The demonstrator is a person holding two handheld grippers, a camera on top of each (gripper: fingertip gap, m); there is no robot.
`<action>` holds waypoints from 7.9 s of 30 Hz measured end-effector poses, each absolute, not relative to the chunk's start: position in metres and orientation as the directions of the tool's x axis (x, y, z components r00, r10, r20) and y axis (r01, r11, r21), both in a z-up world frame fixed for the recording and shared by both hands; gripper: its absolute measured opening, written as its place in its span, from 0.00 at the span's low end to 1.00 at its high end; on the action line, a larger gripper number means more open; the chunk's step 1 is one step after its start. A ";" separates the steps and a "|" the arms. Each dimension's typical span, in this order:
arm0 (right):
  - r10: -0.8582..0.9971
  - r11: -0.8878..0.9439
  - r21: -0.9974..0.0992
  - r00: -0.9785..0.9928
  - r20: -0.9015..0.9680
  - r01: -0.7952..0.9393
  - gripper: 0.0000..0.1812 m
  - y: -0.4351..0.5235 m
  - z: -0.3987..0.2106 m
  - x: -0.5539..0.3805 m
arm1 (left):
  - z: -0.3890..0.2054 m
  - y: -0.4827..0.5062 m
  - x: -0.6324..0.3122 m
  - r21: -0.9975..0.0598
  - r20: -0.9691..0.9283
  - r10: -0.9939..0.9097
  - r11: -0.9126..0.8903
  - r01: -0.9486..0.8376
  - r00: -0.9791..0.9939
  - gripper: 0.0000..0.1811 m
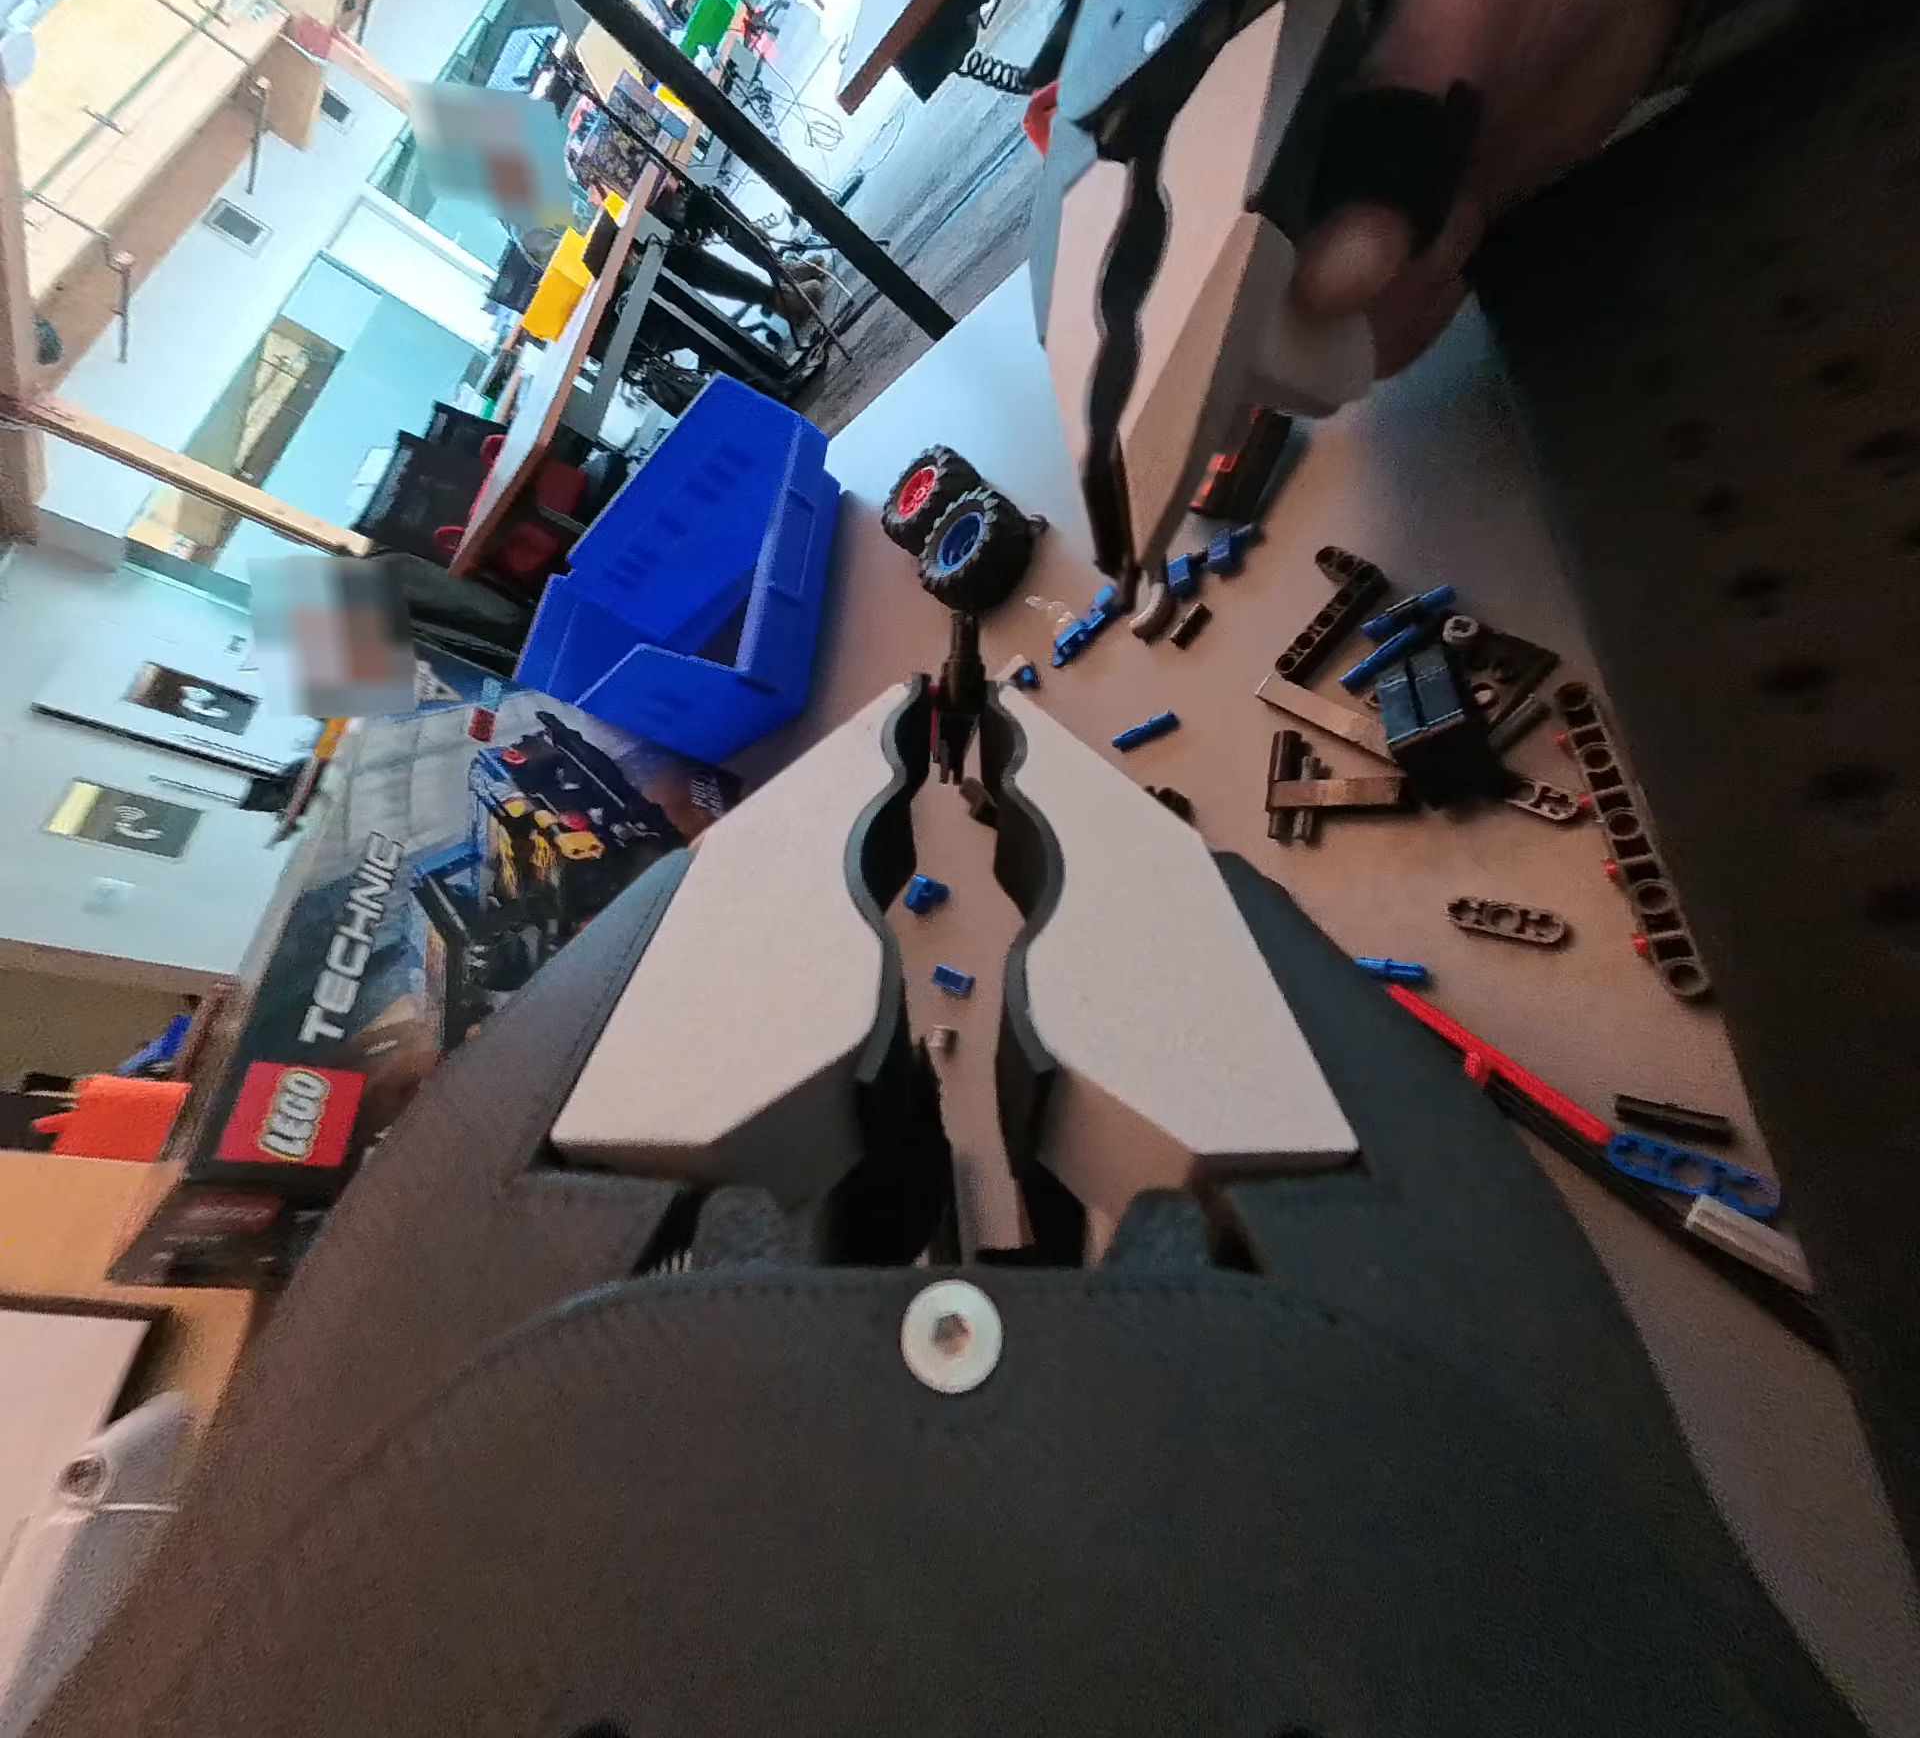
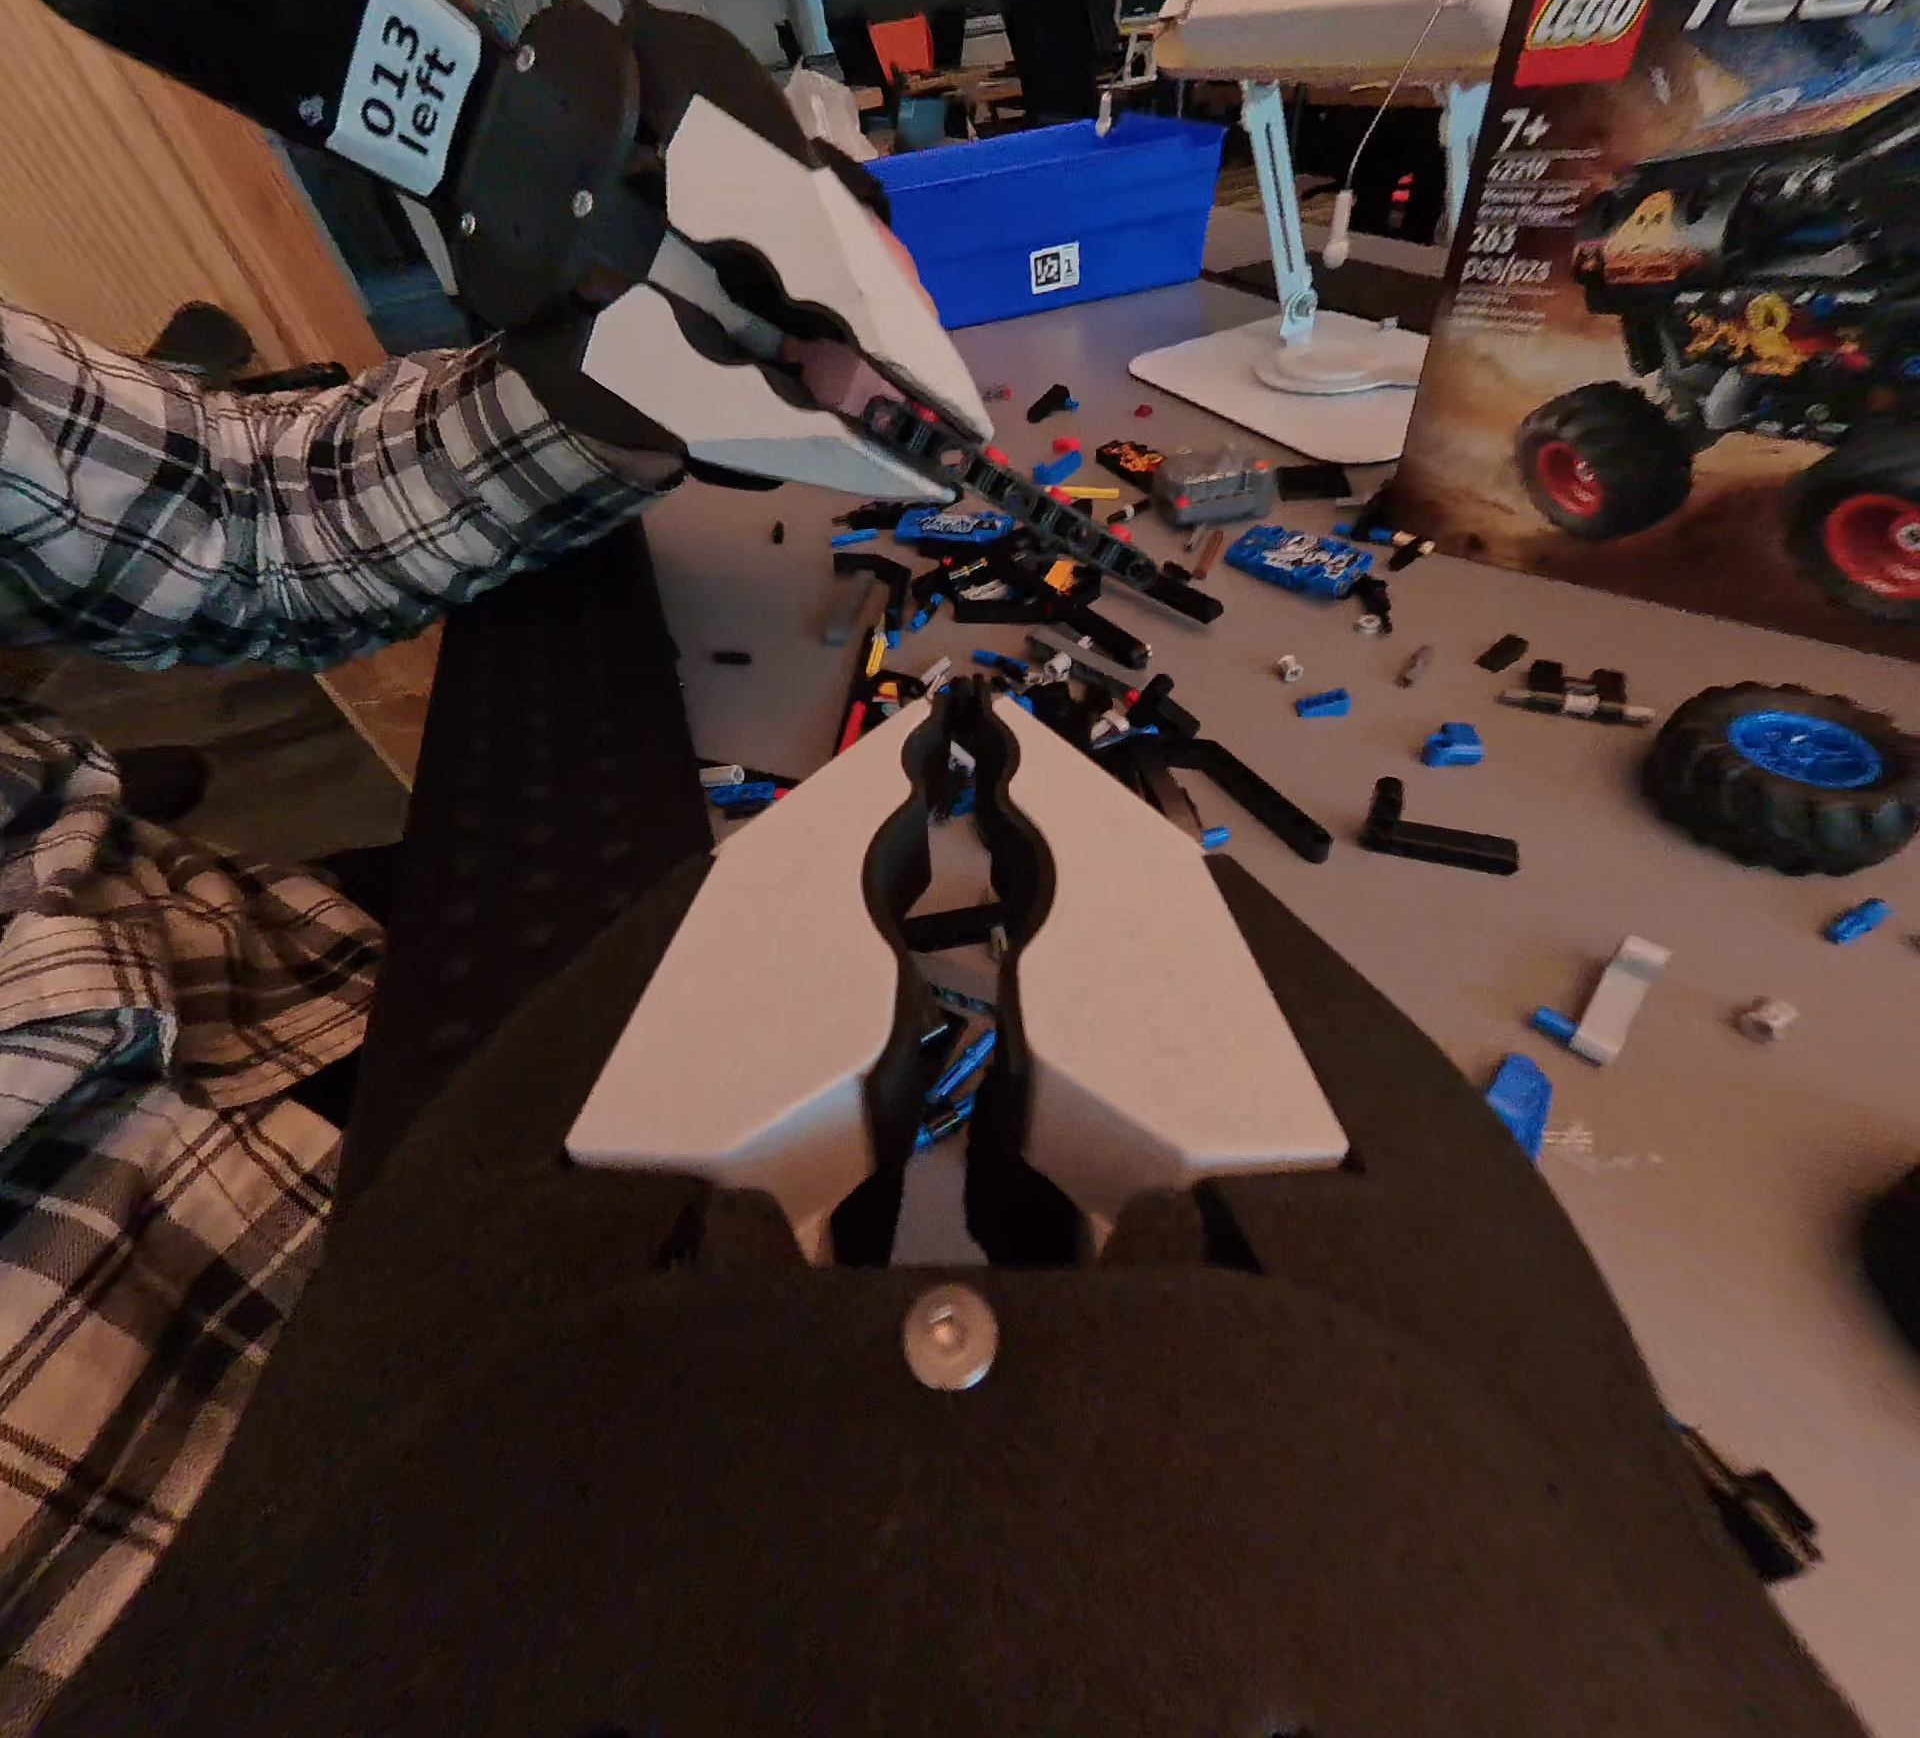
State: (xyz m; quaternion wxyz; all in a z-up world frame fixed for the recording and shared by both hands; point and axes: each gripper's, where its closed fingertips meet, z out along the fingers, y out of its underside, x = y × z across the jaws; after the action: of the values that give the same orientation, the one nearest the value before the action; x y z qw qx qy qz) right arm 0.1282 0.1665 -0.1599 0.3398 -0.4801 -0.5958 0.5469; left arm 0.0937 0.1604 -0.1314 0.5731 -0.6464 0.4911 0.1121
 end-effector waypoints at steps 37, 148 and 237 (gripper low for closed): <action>0.937 -0.102 -0.957 -0.298 -0.184 0.270 0.01 0.160 -0.154 0.109 | -0.167 0.168 0.092 -0.257 -0.893 -0.403 0.097 -0.962 0.198 0.04; 0.894 -0.008 -0.999 -0.447 -0.023 0.036 0.00 0.153 -0.116 0.086 | -0.132 0.154 0.095 -0.926 -0.261 -0.761 0.023 -0.376 0.595 0.11; 0.790 -0.145 -0.973 -0.571 -0.224 0.182 0.03 0.156 -0.142 0.106 | -0.144 0.159 0.113 -0.959 -0.093 -0.807 -0.084 -0.270 0.584 0.01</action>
State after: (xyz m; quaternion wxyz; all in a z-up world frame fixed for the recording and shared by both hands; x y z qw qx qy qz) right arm 0.1058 0.1559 -0.1425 0.2363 -0.3985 -0.6097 0.6432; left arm 0.1130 0.1588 -0.1442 0.5551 -0.6954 0.3869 -0.2420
